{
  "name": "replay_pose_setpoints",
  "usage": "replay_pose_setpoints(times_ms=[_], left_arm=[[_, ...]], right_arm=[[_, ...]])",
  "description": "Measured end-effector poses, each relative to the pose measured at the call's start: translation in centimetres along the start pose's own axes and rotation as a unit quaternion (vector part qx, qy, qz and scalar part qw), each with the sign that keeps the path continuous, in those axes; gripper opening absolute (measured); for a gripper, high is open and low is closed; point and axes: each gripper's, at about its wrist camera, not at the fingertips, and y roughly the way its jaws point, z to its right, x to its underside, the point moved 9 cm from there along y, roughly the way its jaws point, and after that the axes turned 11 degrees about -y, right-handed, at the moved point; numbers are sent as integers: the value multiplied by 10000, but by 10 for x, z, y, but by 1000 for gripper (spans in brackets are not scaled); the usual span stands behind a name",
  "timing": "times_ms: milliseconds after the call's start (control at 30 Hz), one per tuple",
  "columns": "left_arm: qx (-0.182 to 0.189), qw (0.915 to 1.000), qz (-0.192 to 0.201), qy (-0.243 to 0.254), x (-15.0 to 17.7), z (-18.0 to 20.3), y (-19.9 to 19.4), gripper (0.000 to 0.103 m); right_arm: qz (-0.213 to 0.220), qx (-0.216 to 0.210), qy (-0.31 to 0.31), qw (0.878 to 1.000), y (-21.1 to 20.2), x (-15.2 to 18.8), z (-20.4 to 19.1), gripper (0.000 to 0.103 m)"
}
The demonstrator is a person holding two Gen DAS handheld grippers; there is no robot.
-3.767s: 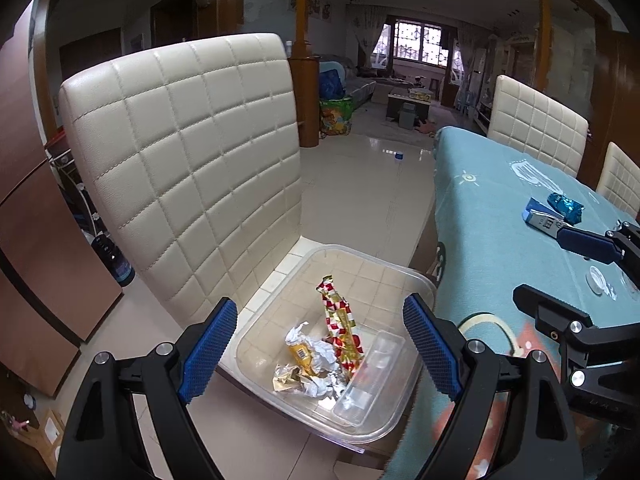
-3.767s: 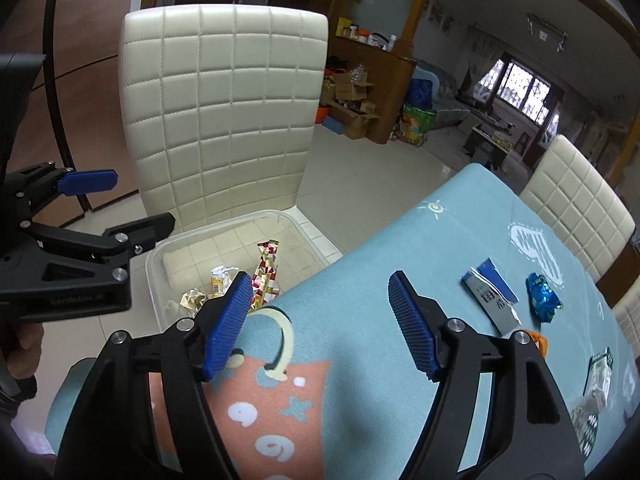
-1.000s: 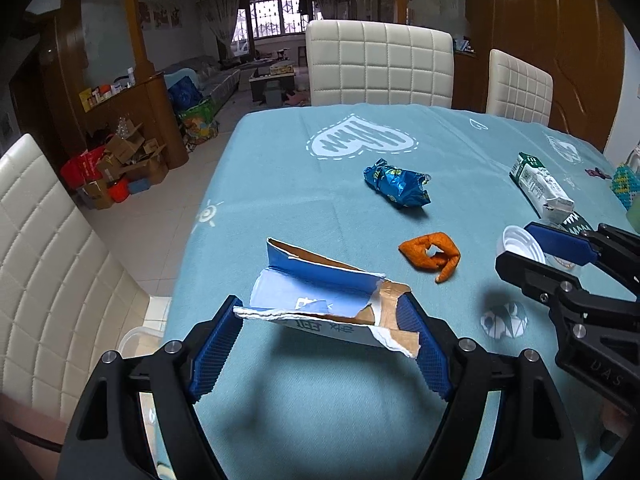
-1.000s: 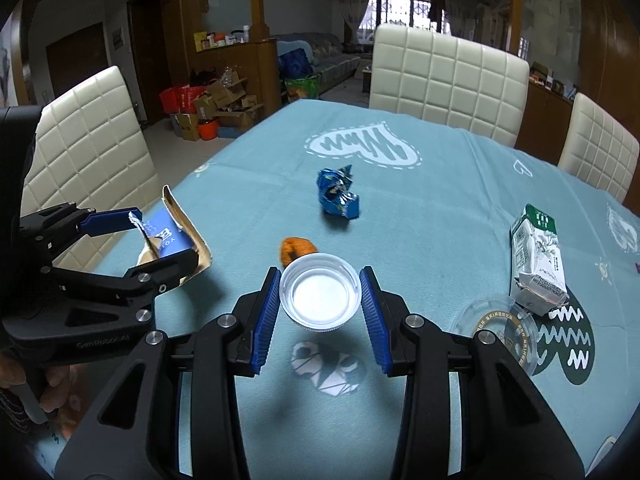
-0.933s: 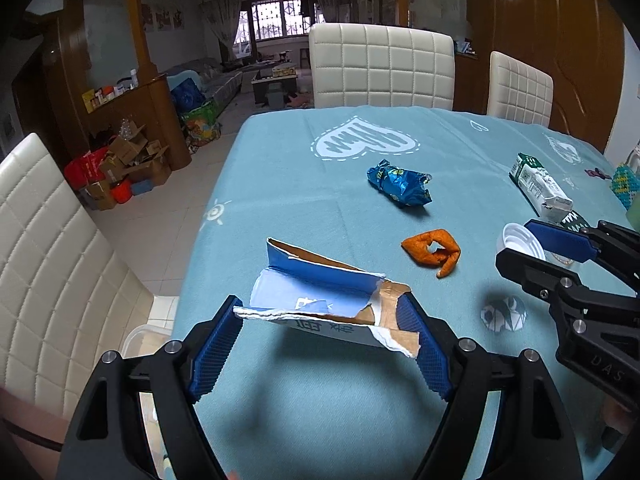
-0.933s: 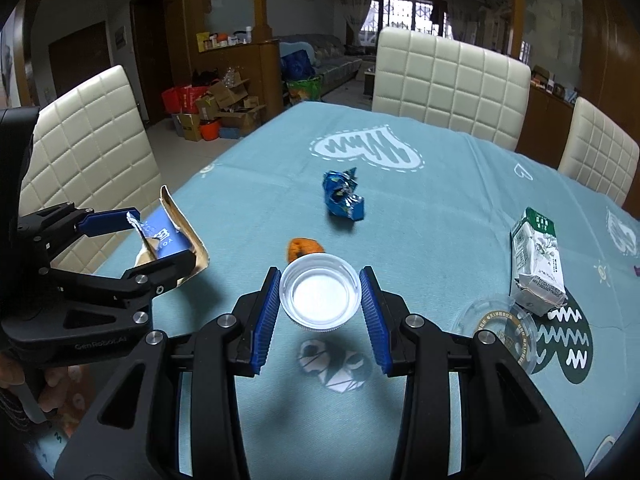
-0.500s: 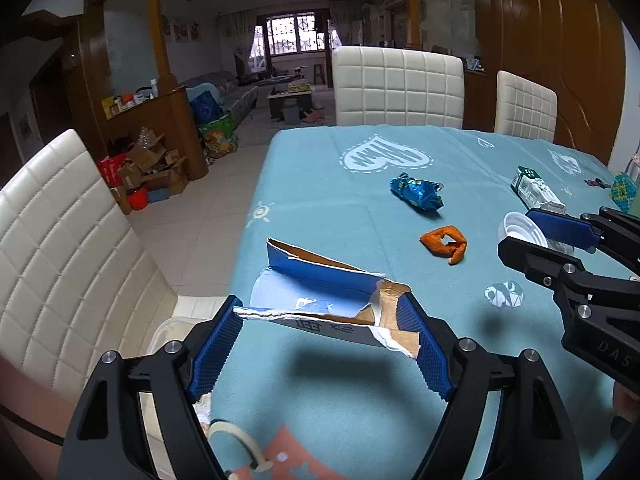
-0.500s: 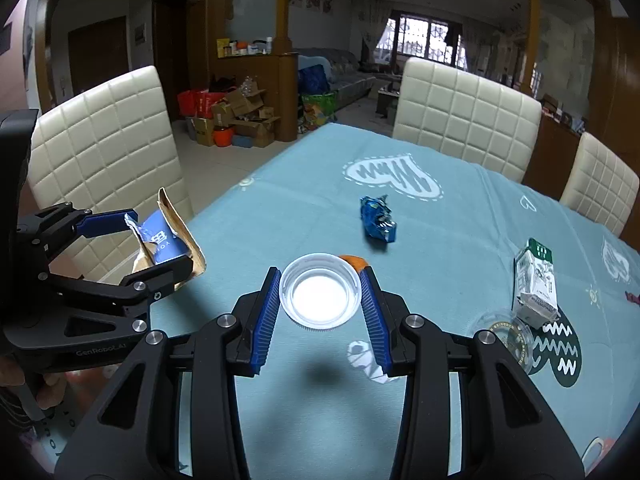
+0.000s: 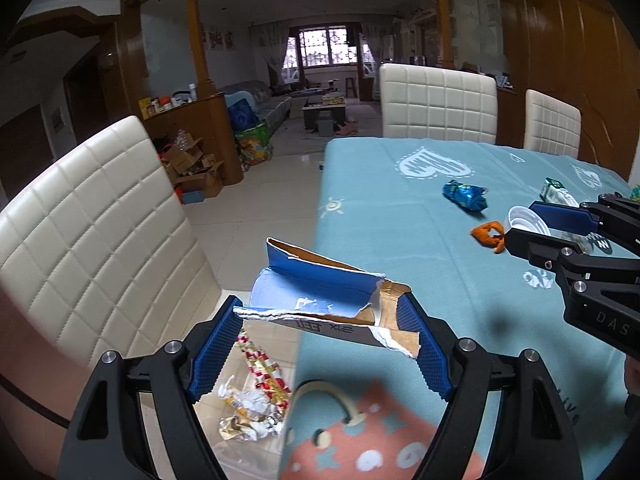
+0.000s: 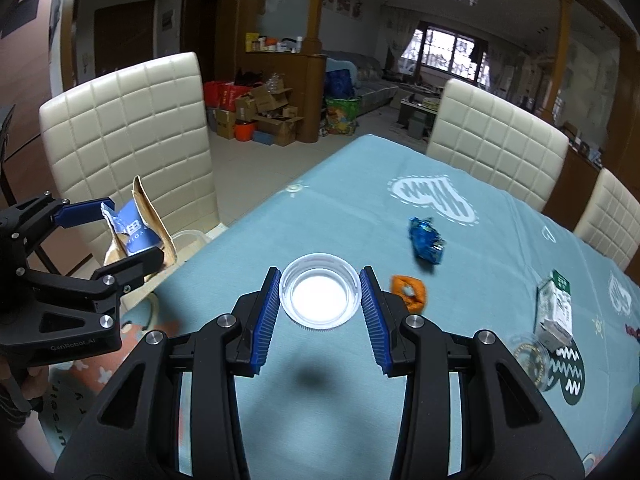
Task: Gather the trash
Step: 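Carry the carton and bottle cap over the bin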
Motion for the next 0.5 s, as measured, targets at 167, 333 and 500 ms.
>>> replay_pose_setpoints(times_ms=[167,333,500], left_arm=[[-213,9995,22,-227,7,-33,-3,77],[-373,9987,-7,-340,16,-57,-5,77],[-501,9977,48,-456,21,-78,-11,77]], right_arm=[[2,-141,-247,9996,6,-11,-28,42],[5,-238,-487,9985,9,-21,-56,42],[-23,-280,-699,9972,14,-27,-76,43]])
